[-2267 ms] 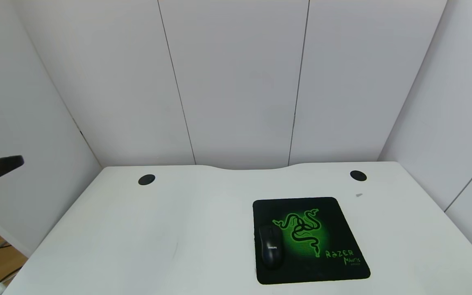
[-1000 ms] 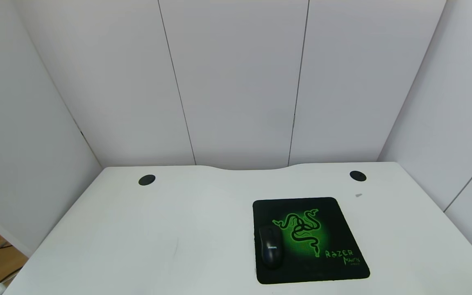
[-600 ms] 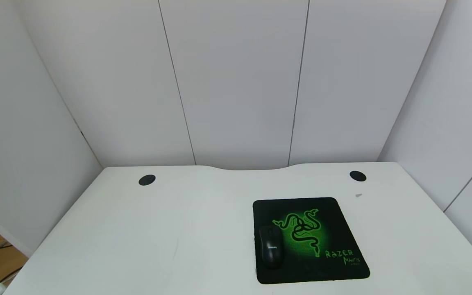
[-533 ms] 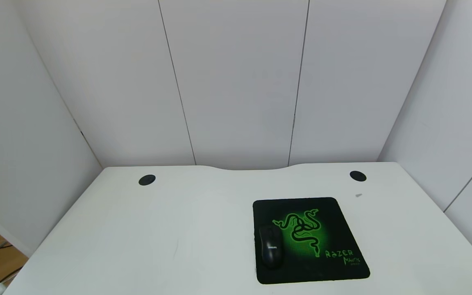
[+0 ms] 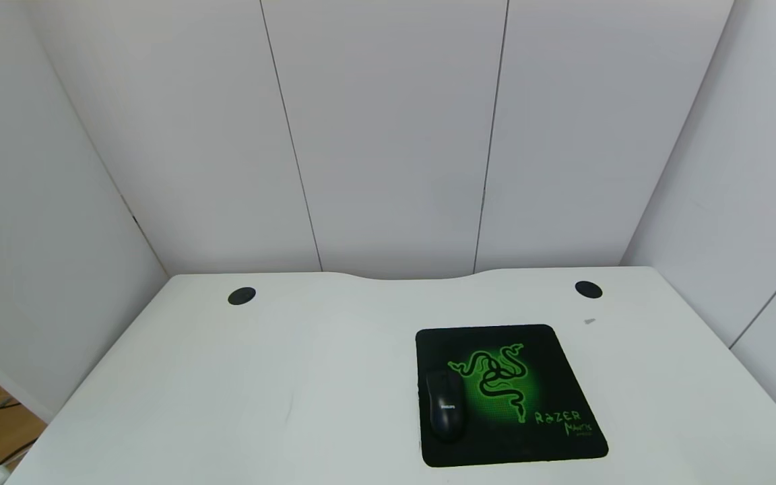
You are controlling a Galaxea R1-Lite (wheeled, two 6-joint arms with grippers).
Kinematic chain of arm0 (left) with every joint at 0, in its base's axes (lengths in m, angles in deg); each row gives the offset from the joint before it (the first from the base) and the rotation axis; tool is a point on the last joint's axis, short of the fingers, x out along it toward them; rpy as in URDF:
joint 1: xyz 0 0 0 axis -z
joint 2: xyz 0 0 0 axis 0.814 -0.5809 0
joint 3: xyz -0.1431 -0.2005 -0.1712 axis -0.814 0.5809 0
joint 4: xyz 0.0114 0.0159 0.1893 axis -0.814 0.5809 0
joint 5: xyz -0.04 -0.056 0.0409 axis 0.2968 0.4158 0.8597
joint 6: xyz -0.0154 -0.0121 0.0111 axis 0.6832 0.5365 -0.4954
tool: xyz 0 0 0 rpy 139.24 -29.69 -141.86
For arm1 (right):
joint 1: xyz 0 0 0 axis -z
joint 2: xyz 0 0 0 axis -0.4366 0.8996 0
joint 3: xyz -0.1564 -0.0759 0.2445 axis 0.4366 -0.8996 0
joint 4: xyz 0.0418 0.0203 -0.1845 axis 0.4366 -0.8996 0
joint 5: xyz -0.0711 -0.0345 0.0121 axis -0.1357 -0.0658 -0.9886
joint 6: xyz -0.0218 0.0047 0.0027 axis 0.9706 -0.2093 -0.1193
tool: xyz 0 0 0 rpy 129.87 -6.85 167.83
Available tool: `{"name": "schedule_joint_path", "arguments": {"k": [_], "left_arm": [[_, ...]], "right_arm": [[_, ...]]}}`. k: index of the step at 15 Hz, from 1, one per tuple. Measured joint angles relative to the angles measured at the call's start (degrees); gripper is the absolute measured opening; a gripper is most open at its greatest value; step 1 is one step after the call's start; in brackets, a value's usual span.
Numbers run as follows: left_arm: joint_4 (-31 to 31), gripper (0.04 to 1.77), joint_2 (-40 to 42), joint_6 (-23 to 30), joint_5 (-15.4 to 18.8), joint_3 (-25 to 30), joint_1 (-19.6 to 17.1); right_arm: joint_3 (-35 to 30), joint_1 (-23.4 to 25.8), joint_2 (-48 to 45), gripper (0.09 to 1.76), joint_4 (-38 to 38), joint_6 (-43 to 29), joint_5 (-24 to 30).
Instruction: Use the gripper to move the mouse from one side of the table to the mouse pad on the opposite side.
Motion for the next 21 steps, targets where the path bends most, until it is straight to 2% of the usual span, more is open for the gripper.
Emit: {"name": "schedule_joint_path", "arguments": {"k": [3, 5, 7, 11, 13, 15, 18, 21], "left_arm": [[-11.72, 1.72, 0.77, -0.22, -0.49, 6.34, 0.00], [-19.97, 1.72, 0.88, -0.15, -0.51, 13.31, 0.00], [-24.34, 1.72, 0.88, 0.05, -0.60, 20.22, 0.00], [-24.82, 1.72, 0.88, 1.22, -0.76, 28.17, 0.00], [-24.67, 1.72, 0.88, 1.33, -2.95, 31.03, 0.00], [-20.98, 1.72, 0.88, 2.12, -4.02, 32.27, 0.00], [-19.97, 1.72, 0.88, 3.99, -4.57, 32.44, 0.00], [-19.61, 1.72, 0.88, 3.63, -8.06, 32.41, 0.00]], "right_arm": [[0.00, 0.00, 0.00, 1.71, 0.00, 0.02, 0.00], [0.00, 0.00, 0.00, 1.71, 0.00, 0.02, 0.00], [0.00, 0.00, 0.00, 1.71, 0.02, 0.02, -0.02], [0.00, 0.00, 0.00, 1.71, 0.00, 0.02, 0.02], [0.00, 0.00, 0.00, 1.71, 0.00, 0.00, 0.02], [0.00, 0.00, 0.00, 1.71, 0.02, 0.00, 0.00], [0.00, 0.00, 0.00, 1.71, 0.02, -0.02, 0.02], [0.00, 0.00, 0.00, 1.71, 0.02, 0.00, 0.02]]}}
